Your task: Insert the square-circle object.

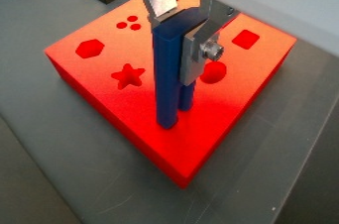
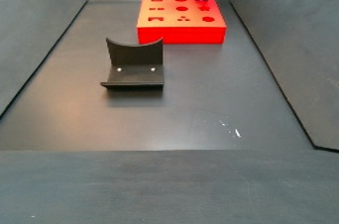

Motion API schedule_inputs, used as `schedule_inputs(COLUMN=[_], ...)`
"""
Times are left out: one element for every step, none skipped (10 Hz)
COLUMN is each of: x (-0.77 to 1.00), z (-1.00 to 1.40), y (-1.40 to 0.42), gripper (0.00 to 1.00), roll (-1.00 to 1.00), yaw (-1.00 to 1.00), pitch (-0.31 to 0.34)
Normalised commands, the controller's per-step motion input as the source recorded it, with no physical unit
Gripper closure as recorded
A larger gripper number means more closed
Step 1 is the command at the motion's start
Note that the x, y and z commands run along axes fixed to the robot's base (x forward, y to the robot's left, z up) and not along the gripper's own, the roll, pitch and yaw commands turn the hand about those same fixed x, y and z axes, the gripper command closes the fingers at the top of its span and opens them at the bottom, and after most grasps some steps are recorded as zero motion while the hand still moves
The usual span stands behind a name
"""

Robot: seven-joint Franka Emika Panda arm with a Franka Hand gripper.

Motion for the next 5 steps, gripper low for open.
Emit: schedule_inputs(x=[0.17, 0.02, 0.00, 0.00, 0.16], z=[-0.14, -0.18, -0.20, -0.31, -0.49], y=[0.00, 0.00, 0.00, 0.00, -0.09], gripper=[1.00, 1.00, 1.00, 1.00, 1.00], roll=[-0.07, -0.04, -0.01, 0.00, 0.10], yaw=[0.00, 0.00, 0.00, 0.00, 0.00], pitch=[-0.053, -0.061, -0.060, -0.060, -0.099])
